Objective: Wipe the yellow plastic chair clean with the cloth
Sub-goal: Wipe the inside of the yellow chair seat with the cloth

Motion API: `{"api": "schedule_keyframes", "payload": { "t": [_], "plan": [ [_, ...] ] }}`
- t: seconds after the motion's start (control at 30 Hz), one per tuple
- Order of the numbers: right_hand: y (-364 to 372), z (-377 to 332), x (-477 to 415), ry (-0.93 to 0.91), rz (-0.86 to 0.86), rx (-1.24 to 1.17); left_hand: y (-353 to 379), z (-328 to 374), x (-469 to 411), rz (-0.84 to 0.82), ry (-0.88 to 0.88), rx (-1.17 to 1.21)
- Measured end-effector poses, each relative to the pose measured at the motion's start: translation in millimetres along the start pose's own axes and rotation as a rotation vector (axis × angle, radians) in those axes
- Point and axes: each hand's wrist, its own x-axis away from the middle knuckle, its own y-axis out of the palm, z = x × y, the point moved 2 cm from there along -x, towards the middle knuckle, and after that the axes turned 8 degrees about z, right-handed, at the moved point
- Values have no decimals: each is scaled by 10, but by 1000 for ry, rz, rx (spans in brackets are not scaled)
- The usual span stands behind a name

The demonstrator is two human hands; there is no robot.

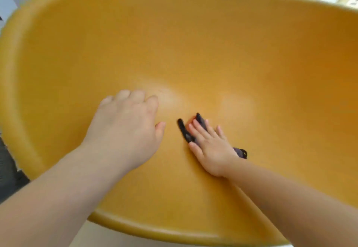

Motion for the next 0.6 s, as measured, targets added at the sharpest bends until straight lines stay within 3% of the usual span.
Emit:
{"api": "schedule_keyframes", "payload": {
  "t": [0.1,0.17,0.27,0.37,0.43,0.47,0.53,0.6],
  "plan": [
    [-108,-140,730,-331,-200,-47,206,265,-47,-155,94,-8],
    [-224,43,1130,-397,-306,-49,322,397,-74,-223,133,17],
    [-423,757,1250,-239,-341,87,487,534,-123,-271,169,15],
    [-696,1768,996,173,-203,401,585,497,-184,-285,144,-19],
    [-824,2109,776,448,-94,453,663,412,-184,-311,124,-52],
    [-779,2062,661,499,-70,426,713,357,-173,-328,111,-65],
    [-518,1603,479,422,-71,285,815,265,-161,-354,94,-95],
    [-198,853,464,193,-123,130,876,211,-164,-354,106,-139]
  ]
}}
